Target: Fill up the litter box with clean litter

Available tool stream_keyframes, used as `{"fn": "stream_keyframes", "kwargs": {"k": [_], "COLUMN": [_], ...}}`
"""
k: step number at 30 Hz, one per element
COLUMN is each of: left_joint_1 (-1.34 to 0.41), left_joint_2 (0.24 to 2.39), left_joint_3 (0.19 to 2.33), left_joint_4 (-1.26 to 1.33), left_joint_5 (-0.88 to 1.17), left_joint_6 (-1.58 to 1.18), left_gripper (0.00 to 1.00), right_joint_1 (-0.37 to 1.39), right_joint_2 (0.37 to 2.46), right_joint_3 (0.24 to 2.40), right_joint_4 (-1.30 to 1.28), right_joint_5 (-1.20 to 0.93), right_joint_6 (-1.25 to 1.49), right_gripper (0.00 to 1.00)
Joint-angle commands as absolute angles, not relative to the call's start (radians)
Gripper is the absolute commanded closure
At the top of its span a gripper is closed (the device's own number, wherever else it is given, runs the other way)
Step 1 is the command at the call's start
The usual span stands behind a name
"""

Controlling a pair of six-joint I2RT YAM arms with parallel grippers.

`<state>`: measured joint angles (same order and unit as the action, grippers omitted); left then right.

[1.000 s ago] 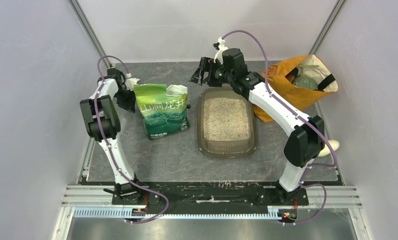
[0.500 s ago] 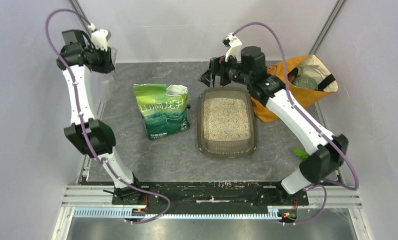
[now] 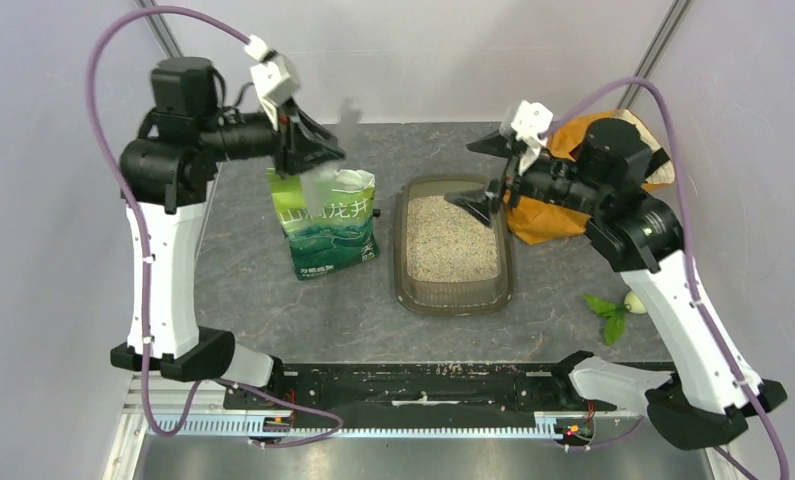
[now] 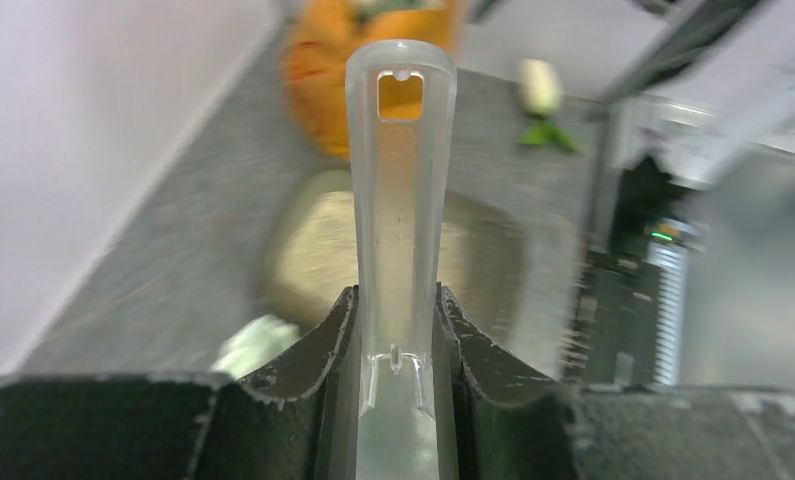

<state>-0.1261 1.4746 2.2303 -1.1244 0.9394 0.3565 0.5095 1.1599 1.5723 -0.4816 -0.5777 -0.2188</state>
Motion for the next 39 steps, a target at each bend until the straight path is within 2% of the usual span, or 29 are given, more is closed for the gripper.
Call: {"fn": "stream_keyframes", "kwargs": {"k": [1,4,9,17,24,26,30,34,39], "left_joint_1": [-0.301,-0.418,-0.536,-0.767,-0.795,-0.804,-0.811,-0.821,-0.831], "left_joint_2": [1.447,1.41,1.378,1.445,1.508,1.522,1.536,1.537,1.547], "left_joint_3": [2.097,1.961,1.791,1.778,1.81,1.816,1.817,1.821,1.822], "left_joint_4": [-1.169,-1.165,-1.194,-1.442,-1.47,-1.47,-1.47,-1.476,-1.475], "left_joint_5": [1.156,1.229,1.333,1.28,1.292,1.291,1.29,1.279,1.28], "left_joint_6": [0.281,0.269,0.271,0.558,0.59,0.59,0.586,0.592,0.586], "left_gripper": [0.98,0.98,0.98,0.98,0.98,0.98,0.98,0.98,0.98], "right_joint_1": [0.512,0.512,0.514,0.556,0.731,0.764,0.796,0.805,0.829], "right_joint_2": [1.098,1.086,1.051,1.061,1.082,1.077,1.112,1.129,1.142], "right_joint_3": [1.643,1.693,1.724,1.722,1.683,1.645,1.651,1.647,1.648], "right_joint_4": [-0.697,-0.901,-1.043,-1.145,-1.096,-1.041,-1.047,-1.105,-1.118], "right_joint_5": [-0.741,-0.808,-0.899,-1.046,-1.029,-1.009,-0.98,-0.95,-0.943], "right_joint_6": [-0.483,-0.647,-0.788,-0.925,-0.892,-0.859,-0.882,-0.99,-1.027], "right_gripper": [0.04,0.04,0.03,0.03,0.05,0.08,0.22,0.25,0.36]}}
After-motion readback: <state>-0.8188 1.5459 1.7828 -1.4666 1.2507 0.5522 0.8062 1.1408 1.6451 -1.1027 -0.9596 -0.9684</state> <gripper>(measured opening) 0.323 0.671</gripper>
